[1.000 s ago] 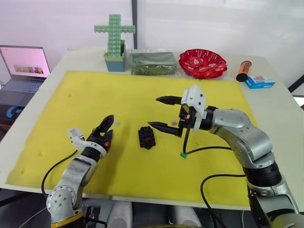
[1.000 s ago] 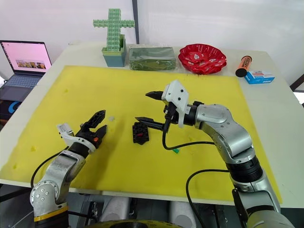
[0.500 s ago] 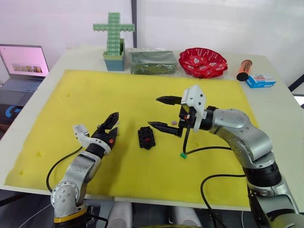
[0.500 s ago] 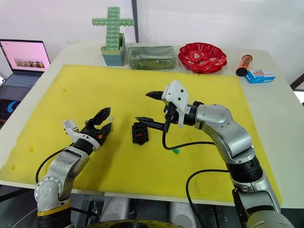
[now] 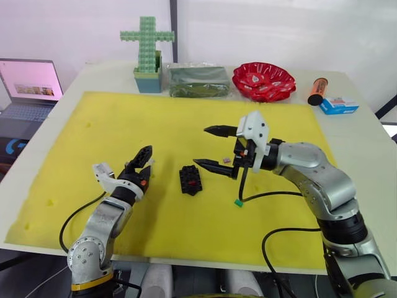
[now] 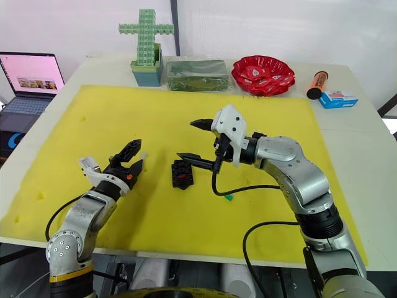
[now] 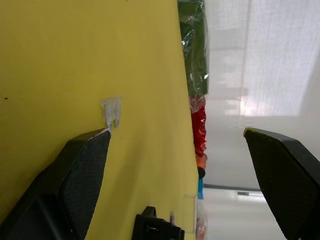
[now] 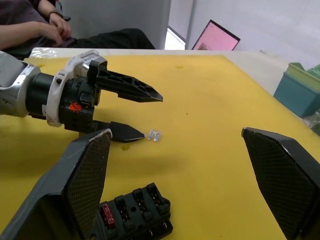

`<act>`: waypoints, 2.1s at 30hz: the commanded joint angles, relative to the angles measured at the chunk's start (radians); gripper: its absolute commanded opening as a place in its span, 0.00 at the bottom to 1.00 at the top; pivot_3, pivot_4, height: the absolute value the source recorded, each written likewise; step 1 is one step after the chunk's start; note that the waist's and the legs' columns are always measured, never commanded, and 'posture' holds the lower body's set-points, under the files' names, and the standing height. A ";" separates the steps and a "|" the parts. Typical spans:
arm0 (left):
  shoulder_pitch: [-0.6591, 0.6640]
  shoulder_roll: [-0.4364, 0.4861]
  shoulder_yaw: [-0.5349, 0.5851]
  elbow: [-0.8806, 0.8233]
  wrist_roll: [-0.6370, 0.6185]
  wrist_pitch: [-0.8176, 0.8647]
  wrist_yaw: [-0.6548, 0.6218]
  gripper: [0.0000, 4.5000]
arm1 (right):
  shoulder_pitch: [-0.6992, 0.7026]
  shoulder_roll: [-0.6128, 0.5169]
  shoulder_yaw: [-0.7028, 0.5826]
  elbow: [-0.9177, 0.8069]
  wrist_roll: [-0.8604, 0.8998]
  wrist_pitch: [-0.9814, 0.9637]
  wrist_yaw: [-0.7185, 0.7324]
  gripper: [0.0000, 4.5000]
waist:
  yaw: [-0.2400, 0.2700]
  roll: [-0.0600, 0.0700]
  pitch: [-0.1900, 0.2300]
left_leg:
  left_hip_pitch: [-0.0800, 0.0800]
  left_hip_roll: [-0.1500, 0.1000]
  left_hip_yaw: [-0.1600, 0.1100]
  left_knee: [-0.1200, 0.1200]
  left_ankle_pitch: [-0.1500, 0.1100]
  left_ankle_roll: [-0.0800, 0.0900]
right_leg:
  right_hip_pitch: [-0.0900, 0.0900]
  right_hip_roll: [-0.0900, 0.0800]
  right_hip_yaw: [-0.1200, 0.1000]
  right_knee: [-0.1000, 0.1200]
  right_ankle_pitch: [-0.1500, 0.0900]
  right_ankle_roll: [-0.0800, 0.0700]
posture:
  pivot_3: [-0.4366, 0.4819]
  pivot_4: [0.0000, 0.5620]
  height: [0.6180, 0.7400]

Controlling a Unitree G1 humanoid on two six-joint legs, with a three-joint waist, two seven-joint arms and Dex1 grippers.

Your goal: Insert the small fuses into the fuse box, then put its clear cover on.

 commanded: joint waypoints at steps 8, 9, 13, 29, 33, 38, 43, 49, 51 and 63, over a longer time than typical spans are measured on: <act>-0.012 -0.004 0.003 0.005 0.040 -0.037 0.030 1.00 | -0.005 0.011 -0.006 -0.032 -0.013 -0.016 -0.002 0.99 | 0.000 0.000 0.000 | 0.000 0.000 0.000 0.000 0.000 0.000 | 0.000 0.000 0.000 0.000 0.000 0.000 | 0.48 0.27 1.00; -0.013 -0.004 0.004 0.007 0.035 -0.037 0.036 1.00 | -0.004 0.012 -0.005 -0.032 -0.014 -0.016 -0.001 0.99 | 0.000 0.000 0.000 | 0.000 0.000 0.000 0.000 0.000 0.000 | 0.000 0.000 0.000 0.000 0.000 0.000 | 0.48 0.27 1.00; -0.016 -0.007 0.010 0.022 0.034 -0.042 0.055 1.00 | -0.003 0.012 -0.005 -0.035 -0.019 -0.017 -0.001 0.99 | 0.000 0.000 0.000 | 0.000 0.000 0.000 0.000 0.000 0.000 | 0.000 0.000 0.000 0.000 0.000 0.000 | 0.48 0.27 1.00; -0.034 0.022 0.012 0.113 0.039 -0.006 0.037 1.00 | -0.019 0.017 -0.007 -0.051 -0.011 0.007 -0.014 0.99 | 0.000 0.005 -0.002 | 0.006 0.001 -0.003 0.000 0.000 0.000 | 0.004 0.005 0.001 0.001 0.000 0.000 | 0.48 0.27 1.00; -0.043 0.029 0.018 0.131 0.047 -0.001 -0.014 1.00 | -0.021 0.019 -0.006 -0.056 -0.010 0.015 -0.018 0.99 | 0.002 0.005 -0.002 | 0.006 0.001 -0.004 0.000 0.000 0.000 | 0.004 0.004 0.001 0.000 0.000 0.000 | 0.48 0.27 1.00; -0.069 0.038 0.027 0.172 0.065 0.003 -0.029 1.00 | -0.019 0.019 -0.007 -0.056 -0.011 0.017 -0.017 0.99 | 0.002 0.006 -0.002 | 0.006 0.001 -0.005 0.000 0.000 0.000 | 0.004 0.003 0.001 0.000 0.000 -0.001 | 0.48 0.27 1.00; -0.094 0.029 0.024 0.177 0.073 0.001 -0.011 1.00 | -0.016 0.018 -0.009 -0.056 -0.011 0.017 -0.017 0.99 | 0.002 0.007 -0.001 | 0.009 0.001 -0.005 0.000 0.000 -0.001 | 0.003 0.000 0.001 0.000 0.001 -0.001 | 0.48 0.27 1.00; -0.088 0.016 0.014 0.180 0.081 0.010 0.035 0.96 | -0.009 0.018 -0.007 -0.057 -0.015 0.013 -0.019 1.00 | 0.002 0.007 -0.001 | 0.009 0.001 -0.004 -0.001 0.000 -0.001 | 0.004 -0.003 0.001 -0.001 0.001 -0.001 | 0.48 0.27 1.00; -0.083 0.011 0.014 0.175 0.084 0.011 0.053 0.87 | -0.008 0.018 -0.007 -0.059 -0.014 0.015 -0.020 1.00 | 0.001 0.007 -0.001 | 0.009 0.000 -0.004 -0.001 0.000 -0.001 | 0.004 -0.003 0.001 -0.002 0.001 -0.001 | 0.48 0.27 1.00; -0.018 -0.015 0.005 0.129 0.093 0.016 0.119 0.72 | -0.008 0.015 -0.008 -0.063 -0.013 0.018 -0.019 1.00 | -0.001 0.008 -0.002 | 0.001 -0.001 -0.003 -0.003 0.000 0.000 | 0.001 -0.001 0.001 -0.005 0.001 -0.001 | 0.48 0.27 1.00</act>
